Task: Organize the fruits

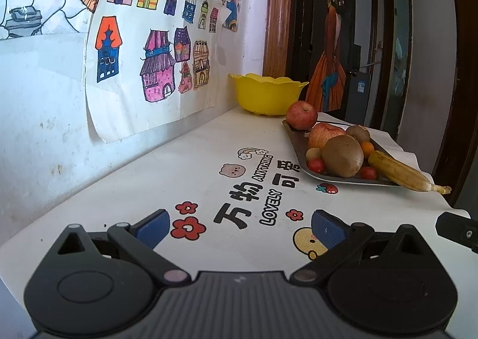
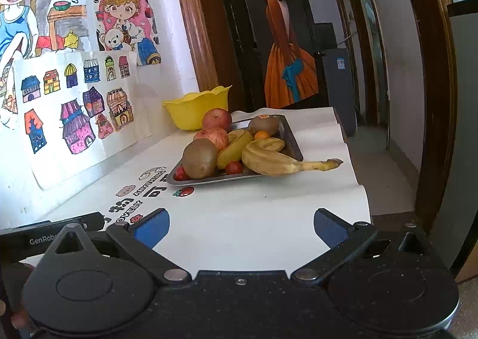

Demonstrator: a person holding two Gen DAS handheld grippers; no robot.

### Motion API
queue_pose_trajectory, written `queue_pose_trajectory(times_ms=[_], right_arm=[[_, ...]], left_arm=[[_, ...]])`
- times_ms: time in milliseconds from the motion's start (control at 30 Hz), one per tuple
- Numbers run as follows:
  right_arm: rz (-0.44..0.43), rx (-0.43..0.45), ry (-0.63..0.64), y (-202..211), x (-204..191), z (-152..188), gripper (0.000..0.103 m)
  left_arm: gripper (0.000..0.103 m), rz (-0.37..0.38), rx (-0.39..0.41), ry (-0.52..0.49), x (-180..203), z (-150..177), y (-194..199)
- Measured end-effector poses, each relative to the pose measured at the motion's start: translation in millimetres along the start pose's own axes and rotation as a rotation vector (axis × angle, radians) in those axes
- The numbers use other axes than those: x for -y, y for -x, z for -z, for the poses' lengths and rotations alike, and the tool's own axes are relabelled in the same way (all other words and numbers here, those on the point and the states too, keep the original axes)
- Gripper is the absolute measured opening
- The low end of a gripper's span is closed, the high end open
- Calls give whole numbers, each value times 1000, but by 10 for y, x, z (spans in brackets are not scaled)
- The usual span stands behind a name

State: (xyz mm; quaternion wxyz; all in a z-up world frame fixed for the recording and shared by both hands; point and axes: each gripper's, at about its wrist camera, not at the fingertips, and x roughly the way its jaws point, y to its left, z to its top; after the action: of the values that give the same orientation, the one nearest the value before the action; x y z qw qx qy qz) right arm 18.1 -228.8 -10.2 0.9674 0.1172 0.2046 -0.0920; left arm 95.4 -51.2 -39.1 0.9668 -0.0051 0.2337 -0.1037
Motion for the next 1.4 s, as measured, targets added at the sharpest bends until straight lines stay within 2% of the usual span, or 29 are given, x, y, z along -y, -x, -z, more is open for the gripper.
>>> queue_pose_trajectory(times_ms=[1400], right_arm=[[-16,18,-15,25,9,10,102]], left_arm=[[103,-11,9,-28,26,9,11]])
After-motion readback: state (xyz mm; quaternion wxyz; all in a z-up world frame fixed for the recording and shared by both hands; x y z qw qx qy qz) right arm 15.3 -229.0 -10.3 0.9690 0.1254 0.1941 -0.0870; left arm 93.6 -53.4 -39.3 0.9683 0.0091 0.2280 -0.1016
